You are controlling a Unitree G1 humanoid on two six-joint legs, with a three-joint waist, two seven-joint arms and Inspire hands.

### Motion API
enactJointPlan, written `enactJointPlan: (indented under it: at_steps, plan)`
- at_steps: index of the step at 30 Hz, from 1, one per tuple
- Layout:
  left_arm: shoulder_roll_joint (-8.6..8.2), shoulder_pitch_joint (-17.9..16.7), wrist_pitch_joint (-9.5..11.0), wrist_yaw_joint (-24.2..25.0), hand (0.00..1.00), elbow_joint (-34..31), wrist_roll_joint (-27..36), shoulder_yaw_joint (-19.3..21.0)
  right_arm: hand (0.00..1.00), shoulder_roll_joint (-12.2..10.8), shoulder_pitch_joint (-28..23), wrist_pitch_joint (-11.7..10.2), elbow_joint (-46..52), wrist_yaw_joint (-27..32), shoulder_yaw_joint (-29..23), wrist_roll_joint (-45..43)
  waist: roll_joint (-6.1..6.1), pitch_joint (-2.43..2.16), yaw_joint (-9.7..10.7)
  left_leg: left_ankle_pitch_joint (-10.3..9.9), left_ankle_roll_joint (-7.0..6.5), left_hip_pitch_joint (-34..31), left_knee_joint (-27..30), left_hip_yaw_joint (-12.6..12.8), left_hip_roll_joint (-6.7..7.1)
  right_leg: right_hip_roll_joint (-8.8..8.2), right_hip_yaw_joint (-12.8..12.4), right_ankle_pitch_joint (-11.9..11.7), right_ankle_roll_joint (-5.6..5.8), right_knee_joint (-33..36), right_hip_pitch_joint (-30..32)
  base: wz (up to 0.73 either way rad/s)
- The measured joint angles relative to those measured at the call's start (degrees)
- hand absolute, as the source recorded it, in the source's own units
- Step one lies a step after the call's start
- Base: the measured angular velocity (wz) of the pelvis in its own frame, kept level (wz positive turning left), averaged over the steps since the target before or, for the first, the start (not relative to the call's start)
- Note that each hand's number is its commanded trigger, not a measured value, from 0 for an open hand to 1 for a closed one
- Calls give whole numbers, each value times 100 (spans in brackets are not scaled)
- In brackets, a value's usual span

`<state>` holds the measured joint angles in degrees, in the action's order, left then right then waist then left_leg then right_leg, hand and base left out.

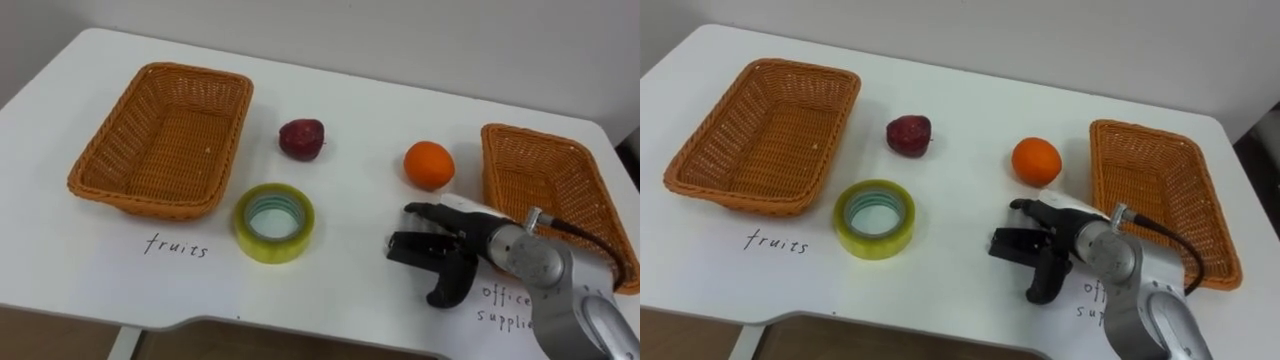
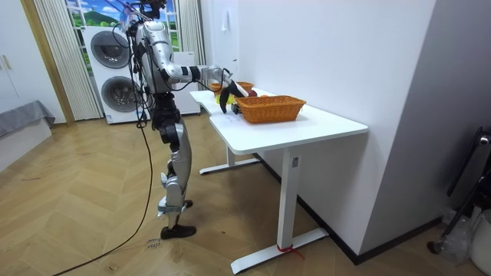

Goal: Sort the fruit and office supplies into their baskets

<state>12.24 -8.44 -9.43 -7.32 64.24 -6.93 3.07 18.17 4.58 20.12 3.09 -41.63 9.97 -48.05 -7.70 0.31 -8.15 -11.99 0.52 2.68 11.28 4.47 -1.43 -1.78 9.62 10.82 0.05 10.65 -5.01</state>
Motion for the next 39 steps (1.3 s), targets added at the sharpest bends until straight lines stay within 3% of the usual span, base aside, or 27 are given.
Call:
enactJointPlan:
  at_steps: [12, 39]
  plan:
    - [2, 28, 16, -120, 0, 119, -2, -221, 100, -119, 104, -78, -102, 529, 36, -407, 12, 8, -17, 1, -1, 9, -3, 0, 1, 2, -2, -1, 0, -13, 8, 0]
    - [2, 18, 27, -112, 0, 91, -3, -224, 100, -127, 104, -82, -38, 598, 4, -176, 49, 24, 15, 3, -2, 14, -52, 4, -1, 3, -13, -1, 0, -5, 32, 0]
